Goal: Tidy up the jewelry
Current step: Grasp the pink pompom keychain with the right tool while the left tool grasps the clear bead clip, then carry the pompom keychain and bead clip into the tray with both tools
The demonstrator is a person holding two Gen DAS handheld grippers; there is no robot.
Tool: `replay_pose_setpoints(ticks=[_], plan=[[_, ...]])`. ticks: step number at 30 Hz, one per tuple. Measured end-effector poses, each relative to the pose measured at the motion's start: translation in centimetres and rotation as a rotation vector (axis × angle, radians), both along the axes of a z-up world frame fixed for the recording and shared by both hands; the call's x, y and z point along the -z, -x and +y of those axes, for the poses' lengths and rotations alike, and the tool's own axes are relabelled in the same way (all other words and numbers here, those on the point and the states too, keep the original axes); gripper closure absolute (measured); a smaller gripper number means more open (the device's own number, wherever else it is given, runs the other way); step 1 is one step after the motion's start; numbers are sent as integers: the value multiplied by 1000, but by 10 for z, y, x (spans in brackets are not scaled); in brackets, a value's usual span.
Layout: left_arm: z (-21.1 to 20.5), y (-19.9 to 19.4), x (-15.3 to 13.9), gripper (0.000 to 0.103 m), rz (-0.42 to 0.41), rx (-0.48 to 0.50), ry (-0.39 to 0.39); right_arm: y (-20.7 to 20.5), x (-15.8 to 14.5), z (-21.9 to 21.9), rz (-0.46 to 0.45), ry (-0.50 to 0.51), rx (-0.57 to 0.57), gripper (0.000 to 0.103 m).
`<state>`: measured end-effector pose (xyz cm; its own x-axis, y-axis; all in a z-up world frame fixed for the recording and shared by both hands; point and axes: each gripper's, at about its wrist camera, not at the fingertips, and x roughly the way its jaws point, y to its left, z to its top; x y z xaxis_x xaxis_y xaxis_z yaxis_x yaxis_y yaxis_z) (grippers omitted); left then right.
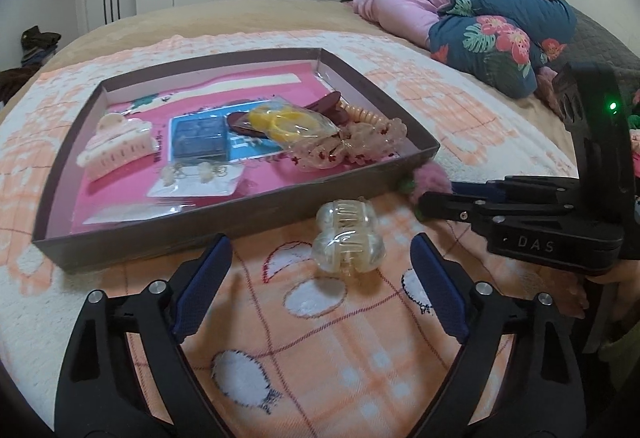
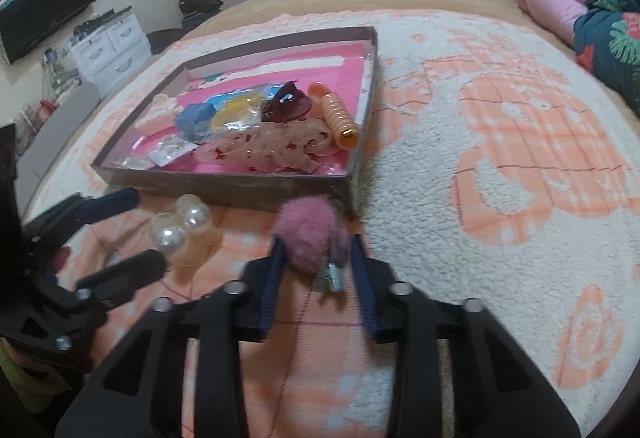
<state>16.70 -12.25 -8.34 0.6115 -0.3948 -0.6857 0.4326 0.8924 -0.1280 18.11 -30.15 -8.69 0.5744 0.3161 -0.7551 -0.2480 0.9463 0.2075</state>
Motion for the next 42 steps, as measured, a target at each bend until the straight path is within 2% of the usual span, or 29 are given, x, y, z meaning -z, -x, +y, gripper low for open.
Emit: replay_pose_setpoints(ticks=[6,8,11,17,22,29,42], plan=[[-9,-6,5,40,19,25,-2,7,-8,-1,-19,-23,-9,82],[-11,-8,8,49,34,32,2,13,-12,-1,-35,-30,-8,82],[-10,-10,10,72,52,42,16,21,-18,-4,-55,-48,-6,82],[-7,-4,4,72,49,46,30,31,-31,0,-114,-66,-30,82],[12,4,-18,72,6,19,73,35,-39,5,-140,-85,-45,82],[52,-6,-41,72,-49,-106,97,28,-48,22,-164,-91,-58,82],[100,-30,-41,72,-82,-283,64,-4,-50,65,-186,-48,-105,81]])
